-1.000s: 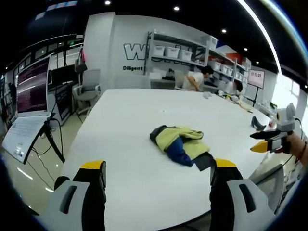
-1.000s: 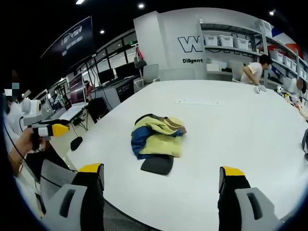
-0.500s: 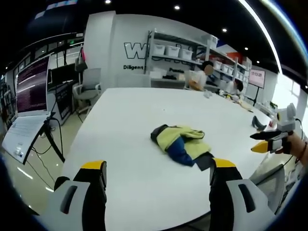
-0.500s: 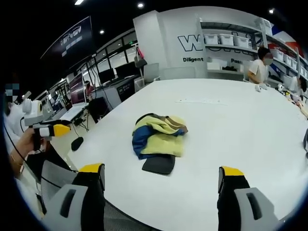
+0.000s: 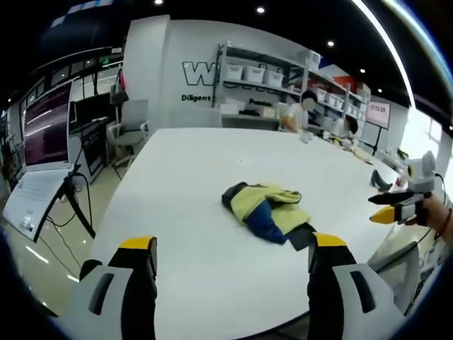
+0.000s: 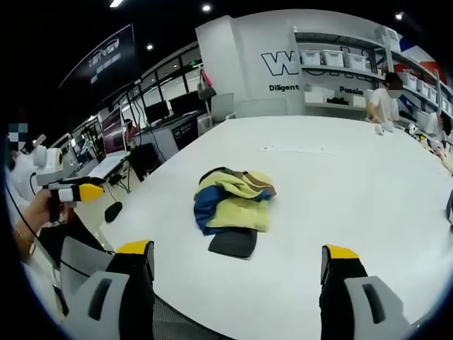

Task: Fold the garment on the visible template until the final outline fits inside the template.

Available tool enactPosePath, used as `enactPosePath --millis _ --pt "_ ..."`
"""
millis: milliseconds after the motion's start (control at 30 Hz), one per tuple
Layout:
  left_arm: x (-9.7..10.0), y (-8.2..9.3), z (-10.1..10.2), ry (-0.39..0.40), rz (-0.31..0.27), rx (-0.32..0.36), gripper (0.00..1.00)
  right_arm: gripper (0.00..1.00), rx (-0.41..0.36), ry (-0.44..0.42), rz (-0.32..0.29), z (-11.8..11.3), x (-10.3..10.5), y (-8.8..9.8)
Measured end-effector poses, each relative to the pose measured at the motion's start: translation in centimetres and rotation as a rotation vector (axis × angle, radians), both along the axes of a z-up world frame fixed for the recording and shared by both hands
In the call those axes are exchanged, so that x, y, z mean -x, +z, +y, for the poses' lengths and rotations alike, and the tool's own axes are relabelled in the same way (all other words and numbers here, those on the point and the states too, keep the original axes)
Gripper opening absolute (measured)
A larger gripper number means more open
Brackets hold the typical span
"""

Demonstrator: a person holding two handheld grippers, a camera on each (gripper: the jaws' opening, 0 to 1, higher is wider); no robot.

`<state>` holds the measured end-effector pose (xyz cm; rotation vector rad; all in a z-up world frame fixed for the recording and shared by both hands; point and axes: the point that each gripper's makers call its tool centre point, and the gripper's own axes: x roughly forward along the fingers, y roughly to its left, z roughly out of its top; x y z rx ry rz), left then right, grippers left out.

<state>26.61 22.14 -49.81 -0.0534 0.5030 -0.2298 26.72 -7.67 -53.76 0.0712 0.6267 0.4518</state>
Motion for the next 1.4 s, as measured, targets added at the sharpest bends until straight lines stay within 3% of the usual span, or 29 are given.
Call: enactPosePath --millis 433,667,1233,1400 --pt "-0.5 -0.3 0.0 0.001 0.010 0.002 0.83 0.96 -0.002 0.009 0.001 0.3 -0.4 -0.1" --pt "-1.4 -0.4 -0.4 -0.009 0.017 0.003 0.83 0.95 -0.019 0.017 -0.006 1.0 -1.8 0.2" --pt "-5.7 -1.5 -1.1 -0.034 0.036 0.007 0.82 0.93 -0.021 0.037 0.000 1.9 -6.4 -0.4" --pt "-8.0 -2.1 -1.2 -0.014 0.044 0.026 0.80 0.92 -0.017 0.042 0.003 2.2 -8.5 -0.7"
